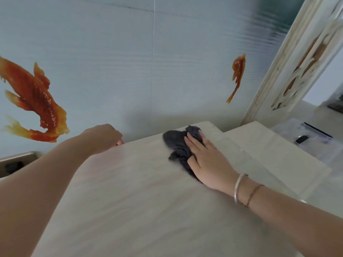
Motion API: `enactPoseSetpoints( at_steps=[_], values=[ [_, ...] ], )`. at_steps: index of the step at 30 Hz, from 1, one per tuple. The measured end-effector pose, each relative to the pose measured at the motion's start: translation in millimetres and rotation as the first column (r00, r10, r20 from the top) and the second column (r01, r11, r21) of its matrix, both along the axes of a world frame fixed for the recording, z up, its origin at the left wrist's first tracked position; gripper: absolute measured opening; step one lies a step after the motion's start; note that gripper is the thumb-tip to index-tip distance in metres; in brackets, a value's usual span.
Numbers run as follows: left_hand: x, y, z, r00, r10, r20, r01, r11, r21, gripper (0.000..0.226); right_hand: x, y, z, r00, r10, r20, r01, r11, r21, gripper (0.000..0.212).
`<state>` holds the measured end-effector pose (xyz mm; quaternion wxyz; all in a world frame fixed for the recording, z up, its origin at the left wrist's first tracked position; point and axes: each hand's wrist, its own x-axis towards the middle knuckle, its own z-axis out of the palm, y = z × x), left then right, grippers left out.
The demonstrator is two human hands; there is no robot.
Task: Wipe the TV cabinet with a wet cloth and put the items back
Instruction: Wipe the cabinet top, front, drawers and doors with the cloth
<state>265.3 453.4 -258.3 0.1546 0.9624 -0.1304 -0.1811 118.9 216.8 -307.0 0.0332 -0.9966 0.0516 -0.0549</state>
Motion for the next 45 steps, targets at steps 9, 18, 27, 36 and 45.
enactPoseSetpoints(
  at_steps=[9, 18, 27, 36, 45],
  values=[
    [-37.9, -64.9, -12.0, 0.943, -0.078, 0.323, 0.066, 0.997, 0.047, 0.041, -25.4, -70.1, -8.2, 0.932, -0.36, -0.05, 0.359, 0.933, -0.025, 0.067],
    [-50.6, -138.7, -34.1, 0.944, -0.257, 0.205, 0.233, 0.963, 0.135, 0.084, -31.0, -66.7, -8.8, 0.963, -0.269, -0.026, 0.269, 0.963, -0.018, 0.069],
    [-51.1, -136.4, -35.1, 0.933, -0.25, 0.258, 0.224, 0.966, 0.126, 0.076, -136.0, -37.2, 2.4, 1.0, -0.014, 0.019, 0.013, 0.998, 0.067, 0.069],
    [-65.8, -141.0, -31.8, 0.846, -0.415, 0.336, 0.385, 0.91, 0.153, 0.063, -114.7, -79.9, 3.7, 0.902, -0.428, -0.055, 0.431, 0.9, 0.057, 0.062],
    [-83.9, -199.5, -26.1, 0.699, -0.59, 0.404, 0.637, 0.77, 0.022, 0.054, -105.4, -86.0, 5.1, 0.937, -0.342, 0.066, 0.34, 0.94, 0.04, 0.05]
  ],
)
